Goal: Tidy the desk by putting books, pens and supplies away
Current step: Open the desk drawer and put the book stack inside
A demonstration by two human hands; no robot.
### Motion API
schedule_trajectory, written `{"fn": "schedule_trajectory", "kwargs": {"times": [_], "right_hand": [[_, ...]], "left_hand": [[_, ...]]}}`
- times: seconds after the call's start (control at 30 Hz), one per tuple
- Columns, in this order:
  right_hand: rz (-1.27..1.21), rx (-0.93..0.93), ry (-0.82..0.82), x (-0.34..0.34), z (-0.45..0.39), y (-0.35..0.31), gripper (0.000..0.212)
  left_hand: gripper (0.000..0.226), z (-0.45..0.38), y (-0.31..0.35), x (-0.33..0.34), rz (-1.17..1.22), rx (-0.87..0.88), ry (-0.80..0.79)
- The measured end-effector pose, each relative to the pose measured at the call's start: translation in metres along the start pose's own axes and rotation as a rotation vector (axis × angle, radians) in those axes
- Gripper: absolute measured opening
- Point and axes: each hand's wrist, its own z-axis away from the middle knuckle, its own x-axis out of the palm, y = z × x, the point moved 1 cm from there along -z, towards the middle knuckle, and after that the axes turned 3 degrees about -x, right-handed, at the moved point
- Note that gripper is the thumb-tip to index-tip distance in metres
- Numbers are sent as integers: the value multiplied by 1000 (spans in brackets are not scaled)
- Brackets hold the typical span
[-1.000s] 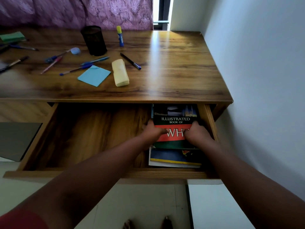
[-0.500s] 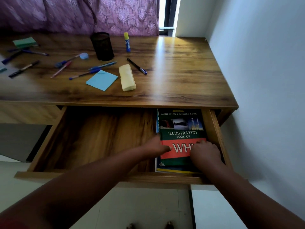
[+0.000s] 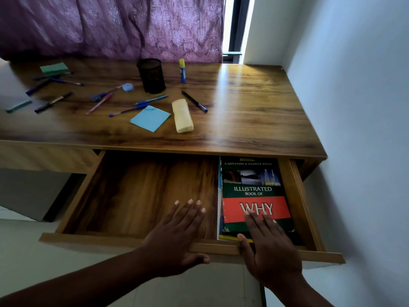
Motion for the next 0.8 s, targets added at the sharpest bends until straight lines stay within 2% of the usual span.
{"fn": "schedule_trajectory", "kwargs": {"times": [0.27,0.57,0.8], "right_hand": [[99,-59,134,-2,-35,7,69],[174,-140,152,-15,-107,22,112],[235,-179,153,-22,-159,32,112]], "left_hand": [[98,-27,-16,-7,-64,-16,132],[104,-86,-50,-18,-151,-86,285],[106,-126,-71,-22,-197,-180,376]]}}
